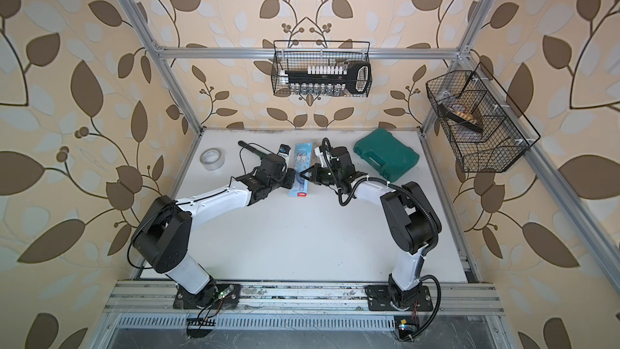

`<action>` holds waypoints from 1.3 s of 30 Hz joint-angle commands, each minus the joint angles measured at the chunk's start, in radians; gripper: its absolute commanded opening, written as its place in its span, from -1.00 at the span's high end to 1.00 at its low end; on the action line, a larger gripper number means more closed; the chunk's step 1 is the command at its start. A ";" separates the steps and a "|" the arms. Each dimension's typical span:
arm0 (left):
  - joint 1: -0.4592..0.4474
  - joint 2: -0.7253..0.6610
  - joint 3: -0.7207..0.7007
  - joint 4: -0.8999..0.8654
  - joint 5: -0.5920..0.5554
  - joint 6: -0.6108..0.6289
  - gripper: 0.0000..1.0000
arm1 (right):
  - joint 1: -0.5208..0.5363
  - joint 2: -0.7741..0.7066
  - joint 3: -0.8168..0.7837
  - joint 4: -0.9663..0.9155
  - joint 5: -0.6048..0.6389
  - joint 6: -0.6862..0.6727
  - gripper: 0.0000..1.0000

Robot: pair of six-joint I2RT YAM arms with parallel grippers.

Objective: Open the ruler set and take out the ruler
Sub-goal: Open the ruler set bag.

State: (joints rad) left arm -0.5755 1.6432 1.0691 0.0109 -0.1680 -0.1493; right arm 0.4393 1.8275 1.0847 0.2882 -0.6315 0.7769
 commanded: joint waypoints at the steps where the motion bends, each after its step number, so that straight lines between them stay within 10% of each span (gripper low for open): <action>1: -0.003 0.019 0.049 0.029 -0.036 0.023 0.31 | 0.013 0.002 0.032 0.021 -0.046 -0.005 1.00; 11: -0.008 0.026 0.054 0.009 -0.040 0.034 1.00 | 0.013 -0.006 0.032 0.022 -0.047 -0.002 1.00; 39: 0.094 -0.148 -0.066 0.032 0.059 -0.036 1.00 | -0.003 -0.016 0.024 0.028 -0.068 -0.005 1.00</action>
State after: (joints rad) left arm -0.5285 1.5482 1.0203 0.0181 -0.0429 -0.1616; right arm 0.4507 1.8275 1.0962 0.3336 -0.6842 0.7769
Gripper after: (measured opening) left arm 0.047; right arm 0.068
